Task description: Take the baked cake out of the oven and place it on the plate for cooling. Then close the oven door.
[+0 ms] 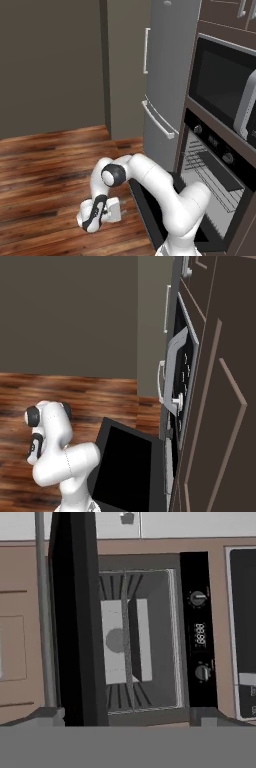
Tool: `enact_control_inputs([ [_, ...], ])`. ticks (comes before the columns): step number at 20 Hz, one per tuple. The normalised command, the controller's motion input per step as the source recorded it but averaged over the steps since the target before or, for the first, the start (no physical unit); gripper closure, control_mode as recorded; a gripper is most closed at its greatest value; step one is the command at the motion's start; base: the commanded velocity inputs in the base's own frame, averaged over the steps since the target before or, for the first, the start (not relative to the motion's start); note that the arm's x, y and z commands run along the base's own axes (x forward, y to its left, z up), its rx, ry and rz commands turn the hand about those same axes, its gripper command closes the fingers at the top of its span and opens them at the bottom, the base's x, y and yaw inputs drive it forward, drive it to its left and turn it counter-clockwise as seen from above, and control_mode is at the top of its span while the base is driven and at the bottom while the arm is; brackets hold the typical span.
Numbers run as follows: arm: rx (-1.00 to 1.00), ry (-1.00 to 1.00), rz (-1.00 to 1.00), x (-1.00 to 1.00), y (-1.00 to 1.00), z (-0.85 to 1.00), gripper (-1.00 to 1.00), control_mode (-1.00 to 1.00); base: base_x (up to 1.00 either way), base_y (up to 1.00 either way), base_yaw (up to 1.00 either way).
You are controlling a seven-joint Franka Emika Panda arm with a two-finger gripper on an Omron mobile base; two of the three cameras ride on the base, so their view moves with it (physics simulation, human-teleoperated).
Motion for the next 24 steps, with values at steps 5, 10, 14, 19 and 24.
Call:
enact_control_inputs([
  [5,0.0,0.1,0.0,0.14,0.0,-0.52,-1.0,-1.0,0.0,0.0,0.0],
  [10,0.0,0.1,0.0,0.14,0.0,-0.43,-1.0,-1.0,0.0,0.0,0.0],
  [14,0.0,0.11,0.0,0.13,0.0,-0.46,-1.0,-1.0,0.0,0.0,0.0],
  [19,0.0,0.12,0.0,0.15,0.07,-0.51,-1.0,-1.0,0.0,0.0,0.0],
  [24,0.0,0.07,0.0,0.14,0.0,-0.49,-1.0,-1.0,0.0,0.0,0.0],
])
